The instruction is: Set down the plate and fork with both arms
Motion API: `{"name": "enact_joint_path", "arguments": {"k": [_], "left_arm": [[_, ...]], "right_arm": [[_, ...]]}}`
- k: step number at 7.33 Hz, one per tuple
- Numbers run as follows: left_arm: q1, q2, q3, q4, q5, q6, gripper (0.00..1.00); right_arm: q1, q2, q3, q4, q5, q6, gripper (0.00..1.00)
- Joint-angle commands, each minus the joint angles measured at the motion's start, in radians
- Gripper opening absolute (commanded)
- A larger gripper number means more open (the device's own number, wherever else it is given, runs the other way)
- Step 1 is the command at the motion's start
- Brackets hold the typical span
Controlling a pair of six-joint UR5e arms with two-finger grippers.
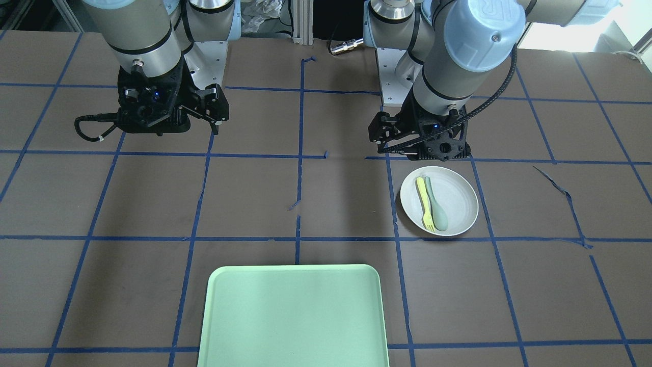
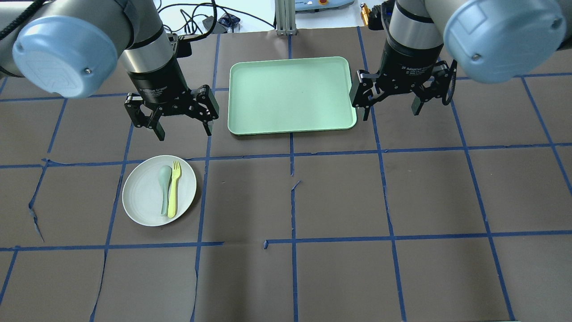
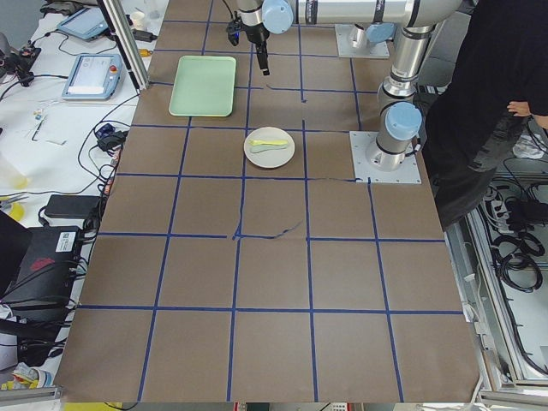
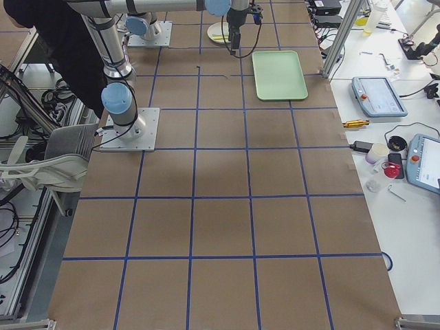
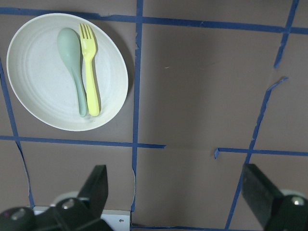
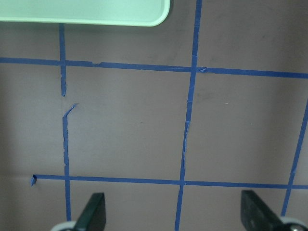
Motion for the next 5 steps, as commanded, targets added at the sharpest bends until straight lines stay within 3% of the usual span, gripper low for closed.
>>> {"name": "enact_joint_path", "arguments": {"k": [1,3,5], "left_arm": [[0.000,0.000,0.000,0.002,0.001,0.009,1.00],[0.033,0.007,-0.026,0.075,-0.002,0.011,1.00],[0.208,0.010,-0.128,0.158,0.000,0.055,1.00]], "right_arm": [[-0.003,0.002,0.003,-0.002,-0.006,-0.003,1.00],[-0.005,0.012,0.003,-0.004,0.005,-0.002,1.00],[-0.006,0.022,0.003,-0.012,0.006,-0.002,1.00]]}}
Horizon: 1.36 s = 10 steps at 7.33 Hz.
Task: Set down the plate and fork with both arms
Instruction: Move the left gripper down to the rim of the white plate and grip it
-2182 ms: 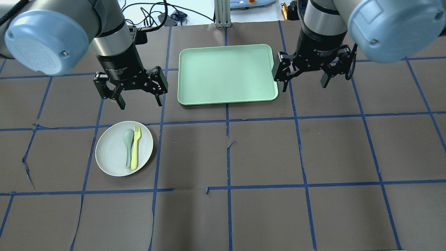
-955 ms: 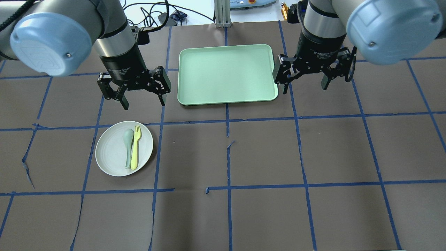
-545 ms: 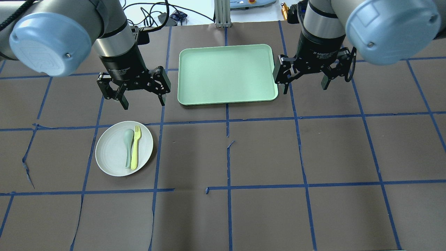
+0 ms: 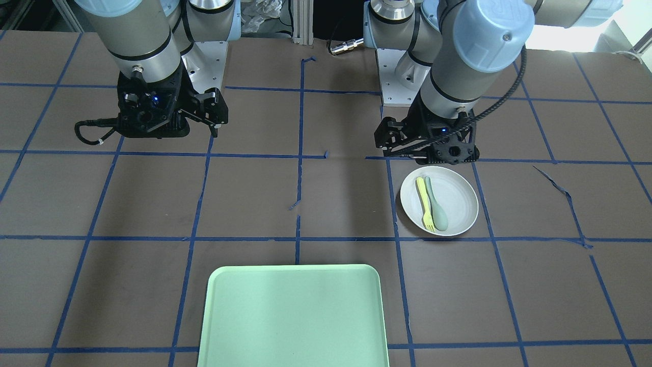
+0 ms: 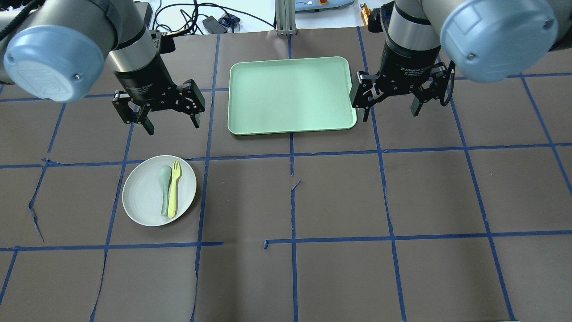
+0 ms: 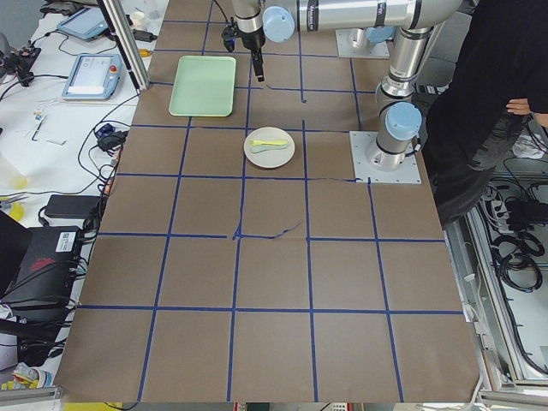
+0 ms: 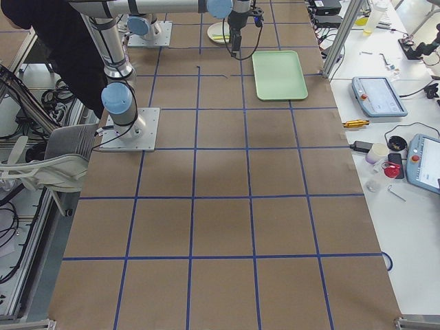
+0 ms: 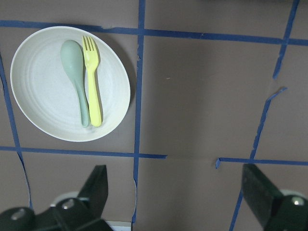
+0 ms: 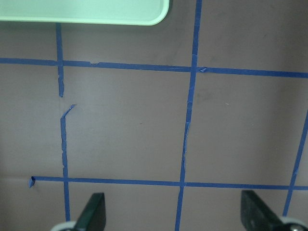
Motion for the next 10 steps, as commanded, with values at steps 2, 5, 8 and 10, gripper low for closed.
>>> {"name": "enact_joint_path", "arguments": {"k": [2,5,8,10], "left_arm": [[0.273,-0.029,-0.200,0.267,-0.001,0.205,1.00],[0.445,-0.101,-0.315,0.366,-0.012,0.474,0.93],[0.463,-0.170,-0.388,0.381,-0.054,0.550,0.75],[0.463,-0.198,-0.402,0.380,-0.049,0.613,0.66]], "right_arm": [[-0.001,0.020,0.000,-0.007,0.002,0.007,1.00],[-0.001,0.021,0.020,-0.008,0.000,0.004,1.00],[-0.001,0.021,0.035,-0.008,-0.009,-0.001,1.00],[-0.001,0.029,0.040,-0.007,-0.011,-0.001,1.00]]}}
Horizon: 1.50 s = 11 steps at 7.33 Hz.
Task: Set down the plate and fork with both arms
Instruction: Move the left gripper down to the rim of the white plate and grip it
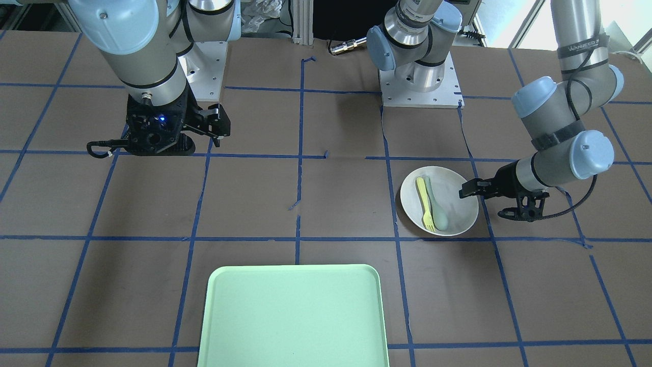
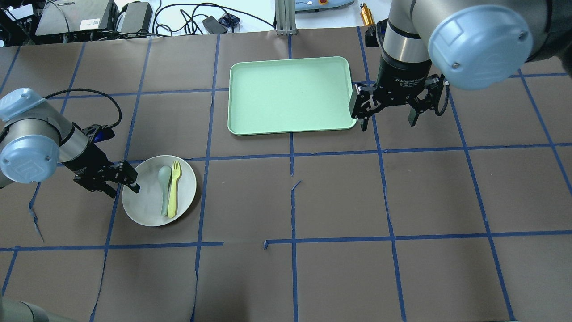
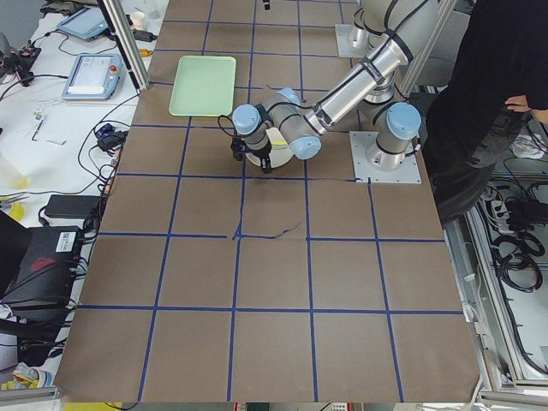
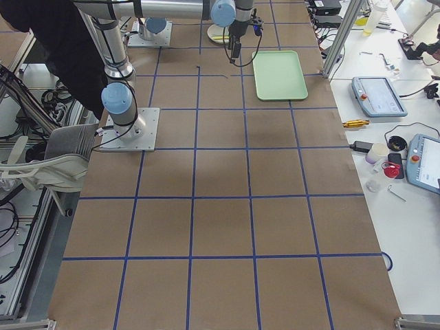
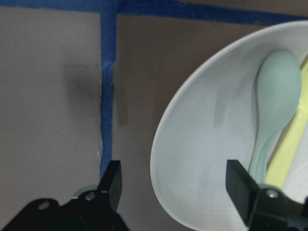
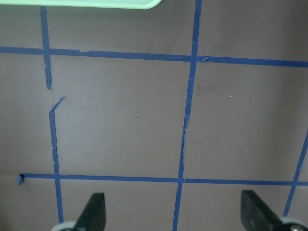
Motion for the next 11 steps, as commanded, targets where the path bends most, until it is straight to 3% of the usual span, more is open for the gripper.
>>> {"name": "enact_joint_path", "arguments": {"k": [1,3,7,11], "left_arm": [[0.001,-0.026,-0.008,0.000,0.024,0.033,0.56],[0.001,-0.033,0.007,0.003,0.058,0.034,0.01],[0.007,-0.029,0.081,-0.015,0.043,0.041,0.00],[0.005,-0.043,0.218,-0.174,-0.153,-0.034,0.00]], "right_arm": [[0.000,0.005,0.003,-0.003,-0.001,-0.001,1.00],[0.000,0.005,0.003,-0.002,-0.001,-0.001,1.00],[0.000,0.005,-0.002,-0.005,-0.004,-0.002,1.00],[0.000,0.005,0.000,-0.003,-0.005,-0.002,1.00]]}}
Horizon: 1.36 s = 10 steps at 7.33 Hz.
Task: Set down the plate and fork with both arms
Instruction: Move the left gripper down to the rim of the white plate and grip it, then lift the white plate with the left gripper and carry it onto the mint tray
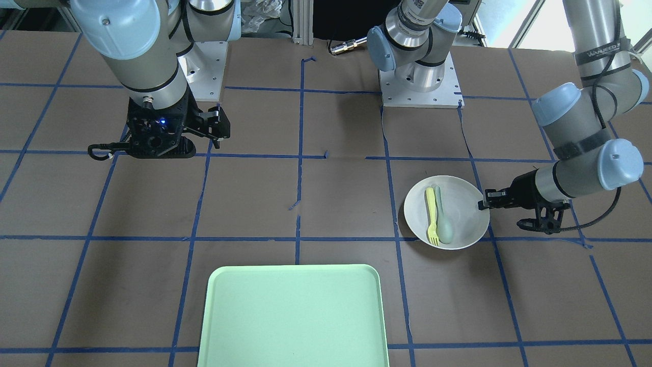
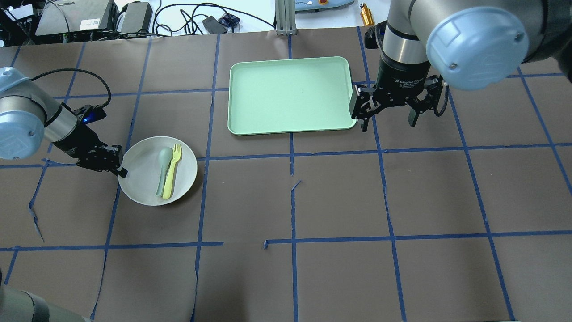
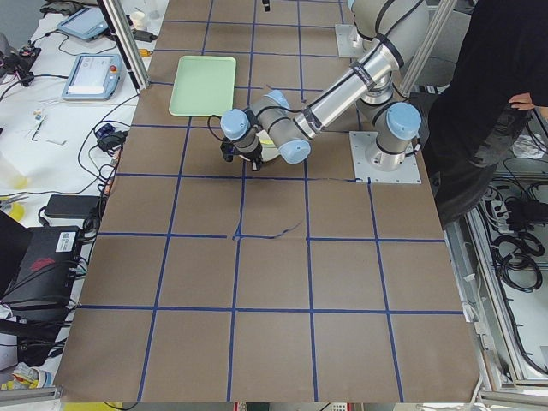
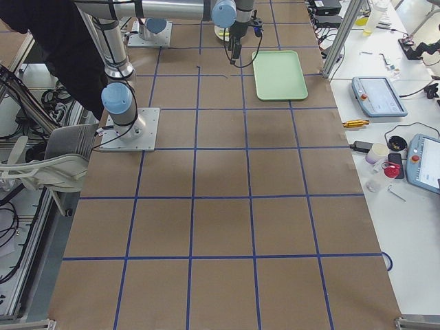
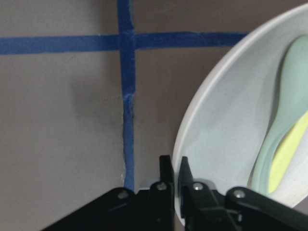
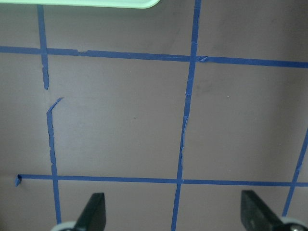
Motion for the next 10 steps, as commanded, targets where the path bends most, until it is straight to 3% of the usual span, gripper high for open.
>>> {"name": "enact_joint_path", "arguments": {"k": [1,2,3,5,8,10], "left_arm": [[-0.010,-0.013,0.073,-0.052,-0.114,-0.110,0.00],[-0.051,-0.032,0.096,-0.035,-0.163,-0.167,0.00],[-0.166,-0.056,0.155,-0.026,-0.163,-0.242,0.00],[-0.347,-0.143,0.324,-0.024,-0.207,-0.431,0.00],[-0.483,-0.340,0.466,0.145,-0.284,-0.614,0.00],[-0.524,-0.440,0.569,0.147,-0.284,-0.687,0.00]], "right_arm": [[0.000,0.000,0.000,0.000,-0.001,-0.002,1.00],[-0.002,0.000,0.001,-0.001,0.001,-0.002,1.00],[-0.002,0.005,0.001,-0.001,0.001,-0.003,1.00],[-0.003,0.005,0.001,-0.001,0.004,-0.003,1.00],[-0.003,0.009,0.001,-0.001,0.003,-0.003,1.00],[-0.003,0.011,0.003,-0.001,0.001,-0.005,1.00]]}}
